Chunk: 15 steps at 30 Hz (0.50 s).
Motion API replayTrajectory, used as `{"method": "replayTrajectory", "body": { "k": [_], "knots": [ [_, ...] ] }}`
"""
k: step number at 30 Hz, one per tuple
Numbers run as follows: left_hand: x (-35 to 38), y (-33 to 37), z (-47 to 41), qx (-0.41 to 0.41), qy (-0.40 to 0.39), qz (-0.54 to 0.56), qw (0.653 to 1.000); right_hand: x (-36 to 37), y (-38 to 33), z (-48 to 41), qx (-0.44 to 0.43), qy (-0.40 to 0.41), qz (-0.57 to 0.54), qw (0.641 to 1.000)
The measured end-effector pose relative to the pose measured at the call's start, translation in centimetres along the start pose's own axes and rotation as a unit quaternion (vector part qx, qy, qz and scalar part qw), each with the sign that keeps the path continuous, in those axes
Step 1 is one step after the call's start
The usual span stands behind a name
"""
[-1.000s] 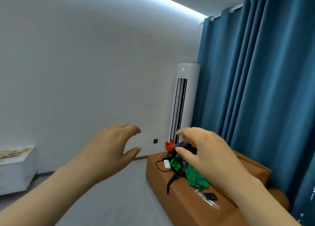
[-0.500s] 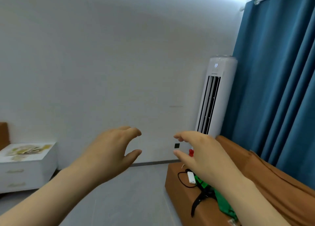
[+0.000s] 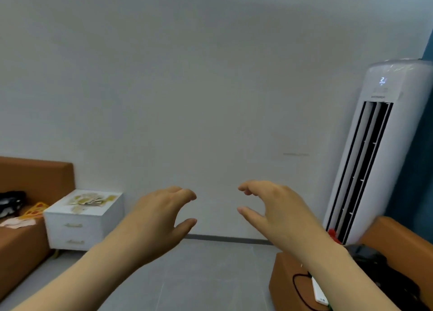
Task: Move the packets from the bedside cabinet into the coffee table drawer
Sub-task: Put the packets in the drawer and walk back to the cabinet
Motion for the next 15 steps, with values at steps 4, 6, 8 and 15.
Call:
{"method": "replayTrajectory", "body": {
  "k": [4, 6, 8, 15],
  "knots": [
    [2.8, -3.3, -1.9, -0.056, -0.020, -0.012, 0.998, 4.1, 1.3, -4.9, -0.045, -0.028, -0.025, 0.998],
    [4.1, -5.5, -2.6, -0.086, -0.030, -0.017, 0.996, 6.6, 1.2, -7.4, -0.066, -0.047, -0.039, 0.996],
    [5.1, -8.0, -3.3, -0.110, -0.040, -0.029, 0.993, 9.1, 0.7, -10.1, -0.089, -0.062, -0.044, 0.993],
    [8.5, -19.7, -5.4, -0.185, -0.047, -0.046, 0.981, 18.4, -3.0, -20.3, -0.134, -0.096, -0.076, 0.983]
  ]
}}
Point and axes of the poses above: each hand's wrist, its own z-axis away from the middle knuckle, its own x-axis out of the palm, y = z × x, the point moved 6 cm from there along -z, towards the middle knuckle, and after that the axes turned 1 degree about y, right-handed, at the moved point
